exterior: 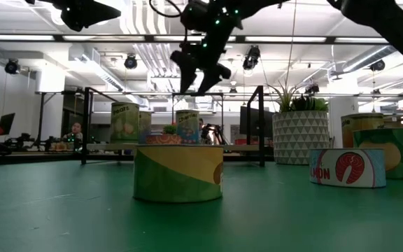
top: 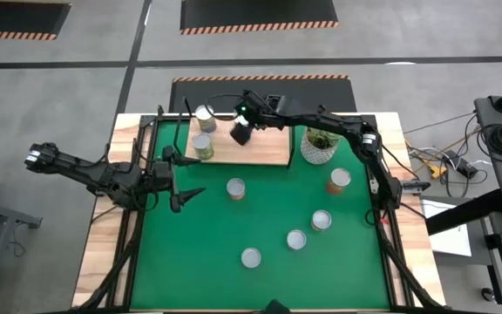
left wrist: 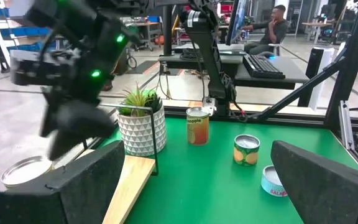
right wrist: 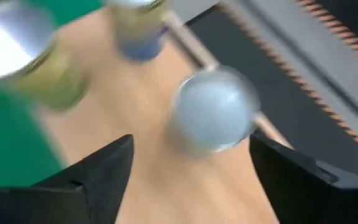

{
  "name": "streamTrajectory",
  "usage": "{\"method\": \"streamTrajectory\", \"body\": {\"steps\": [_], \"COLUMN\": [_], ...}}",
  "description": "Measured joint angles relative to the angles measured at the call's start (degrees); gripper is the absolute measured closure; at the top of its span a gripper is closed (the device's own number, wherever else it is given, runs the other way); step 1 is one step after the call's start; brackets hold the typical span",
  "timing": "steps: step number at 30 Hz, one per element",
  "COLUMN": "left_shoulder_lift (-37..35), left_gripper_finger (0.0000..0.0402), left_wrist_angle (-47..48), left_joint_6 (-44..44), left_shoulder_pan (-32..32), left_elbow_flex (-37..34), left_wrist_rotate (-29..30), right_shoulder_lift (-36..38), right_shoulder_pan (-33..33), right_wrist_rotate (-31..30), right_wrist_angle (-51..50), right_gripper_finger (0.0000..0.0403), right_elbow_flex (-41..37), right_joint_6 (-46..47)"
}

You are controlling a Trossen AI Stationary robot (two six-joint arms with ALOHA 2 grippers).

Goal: Pick and place cans onto a shelf
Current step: Put the canned cherries on the shelf, then put the canned pineapple on the shelf

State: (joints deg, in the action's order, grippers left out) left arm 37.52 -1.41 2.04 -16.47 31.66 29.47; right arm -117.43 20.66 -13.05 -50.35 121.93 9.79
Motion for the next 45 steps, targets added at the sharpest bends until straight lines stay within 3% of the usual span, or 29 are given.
{"method": "streamTrajectory", "body": {"steps": [3, 12, 18, 33, 45], "left_shoulder_lift": [0.0, 0.0, 0.3, 0.4, 0.4], "left_gripper_finger": [0.0015, 0.0015, 0.0015, 0.0015, 0.0015], "left_wrist_angle": [0.0, 0.2, 0.3, 0.3, 0.1], "left_joint_6": [0.0, 0.0, 0.0, 0.0, 0.0], "left_shoulder_pan": [0.0, 0.0, 0.0, 0.0, 0.0], "left_elbow_flex": [0.0, 0.0, 0.0, 0.0, 0.0], "left_wrist_rotate": [0.0, 0.0, 0.0, 0.0, 0.0], "right_shoulder_lift": [0.3, -3.5, -5.9, -6.9, -6.5], "right_shoulder_pan": [0.0, 1.3, 2.9, 3.4, 3.0], "right_wrist_rotate": [3.1, -0.8, -3.5, -0.1, -0.1], "right_wrist_angle": [-5.2, -7.0, -5.4, 6.2, 4.9], "right_gripper_finger": [0.0147, 0.0314, 0.0387, 0.0394, 0.0394], "right_elbow_flex": [0.0, -0.9, -1.0, -1.0, -1.0], "right_joint_6": [-3.6, -7.5, -7.5, -6.7, -7.1]}}
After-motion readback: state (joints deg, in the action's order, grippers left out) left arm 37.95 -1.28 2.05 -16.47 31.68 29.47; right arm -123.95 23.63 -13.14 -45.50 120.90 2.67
